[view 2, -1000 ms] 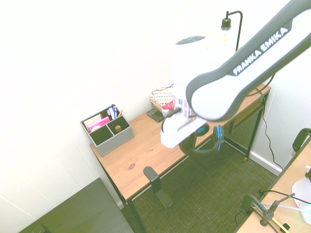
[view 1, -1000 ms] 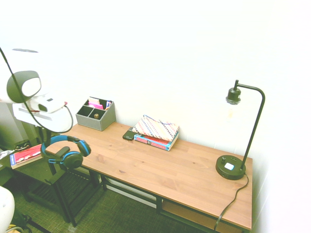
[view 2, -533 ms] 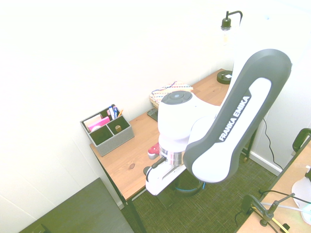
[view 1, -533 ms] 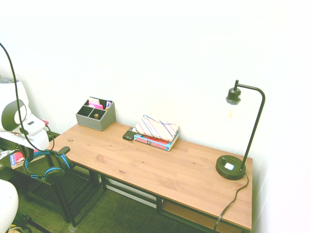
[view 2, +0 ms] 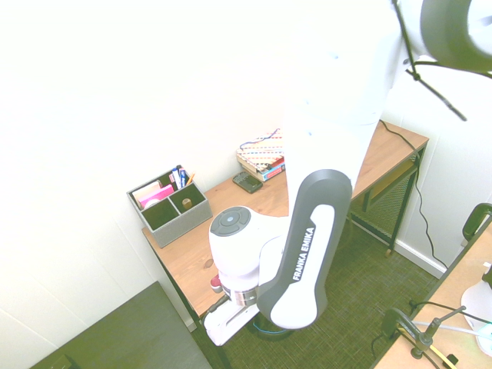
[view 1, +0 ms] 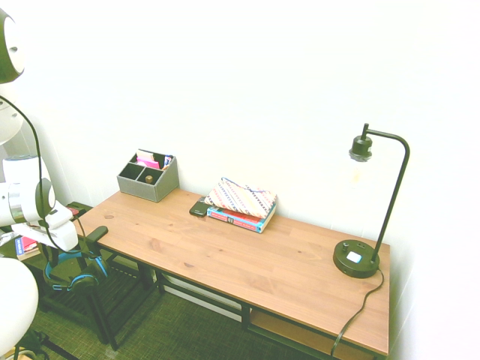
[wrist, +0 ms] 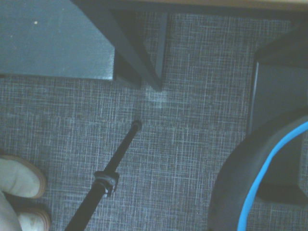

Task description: Hang the headphone

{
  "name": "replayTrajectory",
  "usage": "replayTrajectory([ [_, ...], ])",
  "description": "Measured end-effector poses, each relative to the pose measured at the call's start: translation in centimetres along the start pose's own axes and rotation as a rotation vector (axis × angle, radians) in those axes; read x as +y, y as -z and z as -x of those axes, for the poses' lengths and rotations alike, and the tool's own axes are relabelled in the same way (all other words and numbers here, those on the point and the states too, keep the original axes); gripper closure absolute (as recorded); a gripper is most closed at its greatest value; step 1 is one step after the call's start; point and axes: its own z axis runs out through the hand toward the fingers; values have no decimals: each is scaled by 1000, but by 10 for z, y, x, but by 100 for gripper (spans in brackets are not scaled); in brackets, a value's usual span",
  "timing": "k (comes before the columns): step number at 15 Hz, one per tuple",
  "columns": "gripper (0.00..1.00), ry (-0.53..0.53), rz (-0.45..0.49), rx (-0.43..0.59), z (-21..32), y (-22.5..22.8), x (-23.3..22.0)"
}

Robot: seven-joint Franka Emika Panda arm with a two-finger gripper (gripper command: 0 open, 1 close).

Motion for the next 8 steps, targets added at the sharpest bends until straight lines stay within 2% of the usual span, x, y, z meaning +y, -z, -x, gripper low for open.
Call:
replayTrajectory([
  [1,100,-8,5,4,-4,-7,-3],
  [2,0,-17,14,5,-7,-14,-5],
  [8,0,-45,46,-1,-13,-34,-3],
])
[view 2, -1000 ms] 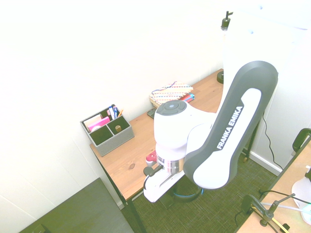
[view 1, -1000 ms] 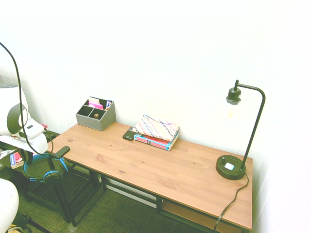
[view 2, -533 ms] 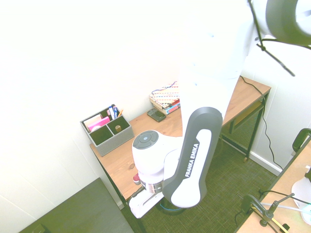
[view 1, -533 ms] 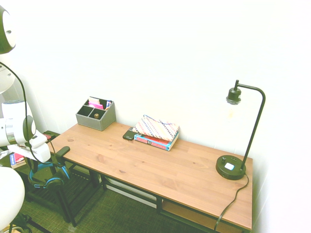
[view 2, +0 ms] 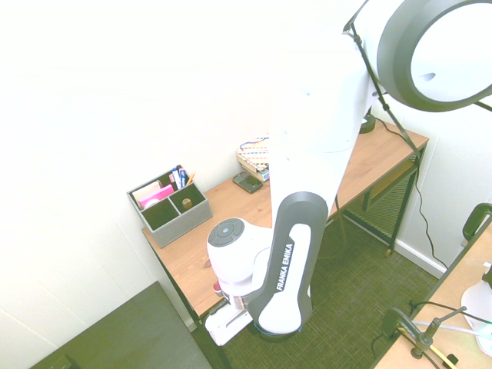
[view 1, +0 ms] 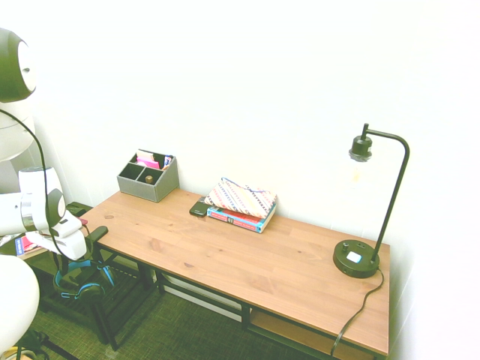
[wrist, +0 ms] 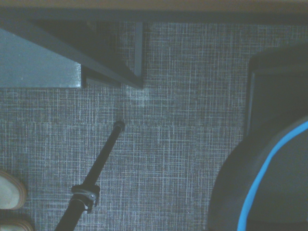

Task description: Hang the headphone

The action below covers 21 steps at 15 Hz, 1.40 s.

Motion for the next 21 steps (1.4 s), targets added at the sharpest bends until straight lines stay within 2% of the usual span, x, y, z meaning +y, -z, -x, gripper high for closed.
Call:
replayTrajectory([
  [6,0,2,-11,-17,1,3,9],
  [9,0,44,-42,-29,13,30,17],
  [12,0,167,-56,-22,3,92,30],
  [16,0,282,-65,-13,-63,188,48],
  [17,0,292,-68,-11,-83,214,57],
  [19,0,236,-61,6,-131,265,85],
  [21,0,175,-73,1,-191,319,137],
])
